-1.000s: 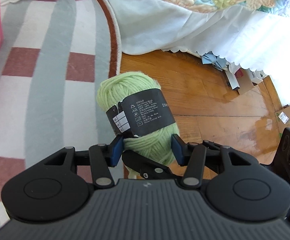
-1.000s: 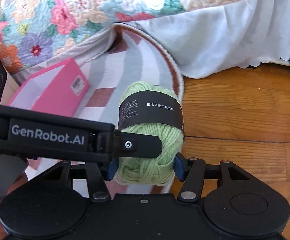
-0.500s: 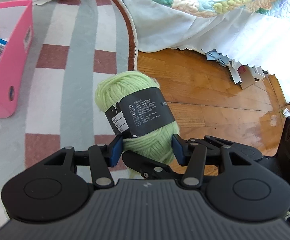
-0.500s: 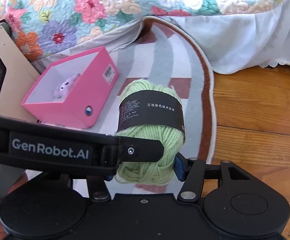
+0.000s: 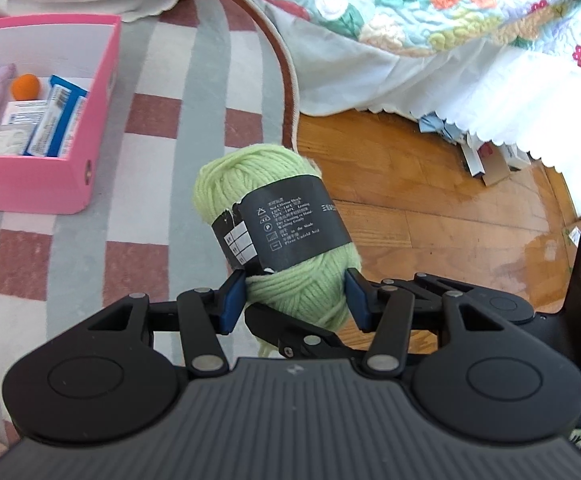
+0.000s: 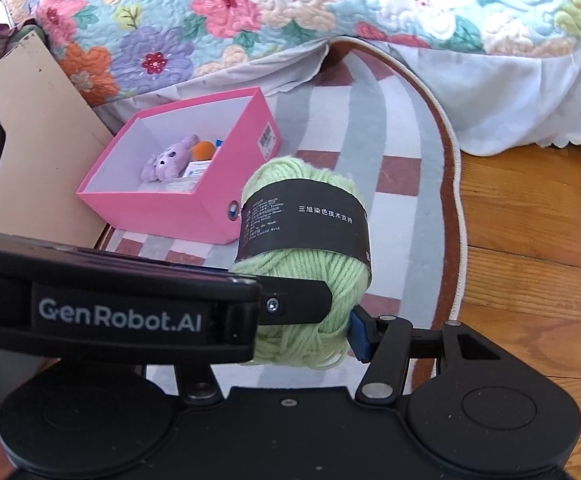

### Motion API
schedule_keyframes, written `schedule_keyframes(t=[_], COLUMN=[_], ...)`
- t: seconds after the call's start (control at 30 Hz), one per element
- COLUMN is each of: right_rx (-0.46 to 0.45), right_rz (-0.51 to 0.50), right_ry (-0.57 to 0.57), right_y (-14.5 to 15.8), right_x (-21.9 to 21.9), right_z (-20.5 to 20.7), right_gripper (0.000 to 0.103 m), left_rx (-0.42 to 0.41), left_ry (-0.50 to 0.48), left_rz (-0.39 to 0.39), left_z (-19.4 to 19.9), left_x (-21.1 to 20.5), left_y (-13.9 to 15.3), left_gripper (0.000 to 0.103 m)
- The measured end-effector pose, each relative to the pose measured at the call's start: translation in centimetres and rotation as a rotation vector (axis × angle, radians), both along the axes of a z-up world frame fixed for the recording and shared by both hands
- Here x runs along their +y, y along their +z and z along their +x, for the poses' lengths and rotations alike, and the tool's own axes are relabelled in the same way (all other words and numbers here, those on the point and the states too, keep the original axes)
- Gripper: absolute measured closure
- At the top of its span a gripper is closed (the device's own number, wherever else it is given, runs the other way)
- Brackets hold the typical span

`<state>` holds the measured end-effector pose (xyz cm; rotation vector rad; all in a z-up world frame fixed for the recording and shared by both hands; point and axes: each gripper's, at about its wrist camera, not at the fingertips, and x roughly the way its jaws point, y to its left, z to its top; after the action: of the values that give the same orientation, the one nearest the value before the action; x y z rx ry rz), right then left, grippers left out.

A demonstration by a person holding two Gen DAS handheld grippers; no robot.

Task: Organize objects
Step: 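Lift and carry the yarn skein with the left tool over the pink box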

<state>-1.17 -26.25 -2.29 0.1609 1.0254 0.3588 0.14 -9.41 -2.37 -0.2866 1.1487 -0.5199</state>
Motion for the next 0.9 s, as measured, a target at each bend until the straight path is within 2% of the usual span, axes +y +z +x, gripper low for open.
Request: schedule_keyframes(t=[0.57,0.9], right_rx=[-0.052,-0.174], right_rz=[-0.072,-0.12], right_ry=[0.111,0.265], right_y=[4.2,5.2], right_x=[6.9,11.6], right_z=[-0.2,1.9], right_gripper=[0.043,0.044], left_rx=[-0.064,-0.126], left_ry=[0.108,0.24], left_rz=[-0.072,-0.103], left_z=[-1.8,-0.6], left_x=[7.4,12.3], left_y=[3.1,3.4], left_gripper=[0.052,0.052])
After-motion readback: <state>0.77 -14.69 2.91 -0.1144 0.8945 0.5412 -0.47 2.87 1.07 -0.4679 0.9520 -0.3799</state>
